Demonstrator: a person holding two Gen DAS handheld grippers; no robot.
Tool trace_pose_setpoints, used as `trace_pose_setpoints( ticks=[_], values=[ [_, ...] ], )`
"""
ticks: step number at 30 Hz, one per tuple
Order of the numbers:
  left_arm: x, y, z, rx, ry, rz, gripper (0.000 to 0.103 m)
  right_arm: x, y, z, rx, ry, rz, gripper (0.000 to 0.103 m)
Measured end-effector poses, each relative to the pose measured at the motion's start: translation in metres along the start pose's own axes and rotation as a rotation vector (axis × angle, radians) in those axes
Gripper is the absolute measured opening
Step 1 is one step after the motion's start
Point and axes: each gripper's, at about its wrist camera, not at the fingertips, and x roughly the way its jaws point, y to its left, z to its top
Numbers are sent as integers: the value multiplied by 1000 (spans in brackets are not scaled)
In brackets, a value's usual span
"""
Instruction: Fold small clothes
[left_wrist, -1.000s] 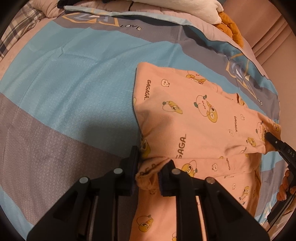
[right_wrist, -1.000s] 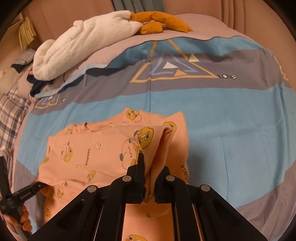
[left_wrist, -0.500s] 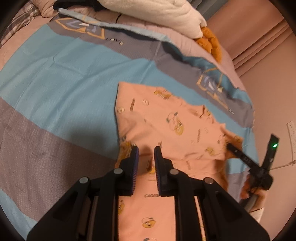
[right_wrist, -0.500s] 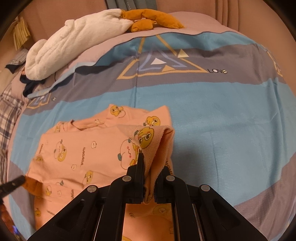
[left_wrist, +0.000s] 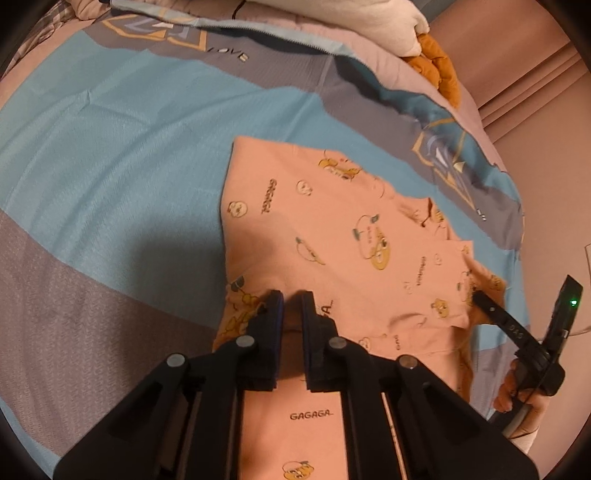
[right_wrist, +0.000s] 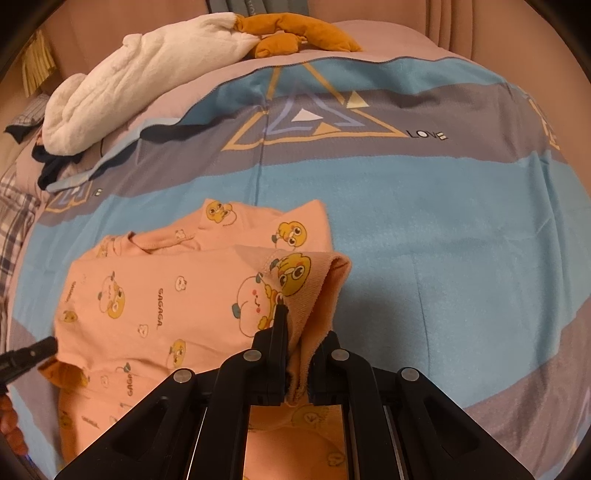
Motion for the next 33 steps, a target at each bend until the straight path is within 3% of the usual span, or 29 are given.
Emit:
trace_pose_setpoints(
  ticks=[8, 25, 27, 30, 33],
  values=[
    [14, -2, -2, 44, -4, 67, 7, 6, -6, -4, 20, 16, 2, 8],
    [17, 5, -6, 25, -12, 60, 6, 17, -10, -10, 32, 33, -37, 8],
    [14, 8, -6, 6, -4, 40, 6, 15, -11, -11, 44, 37, -47, 14],
    [1, 11, -9, -15, 4, 23, 5, 11, -18, -13, 86, 62, -56, 34],
    [-17, 8, -16, 0, -24, 44, 5, -3, -27, -19, 135, 61, -18, 39]
  ],
)
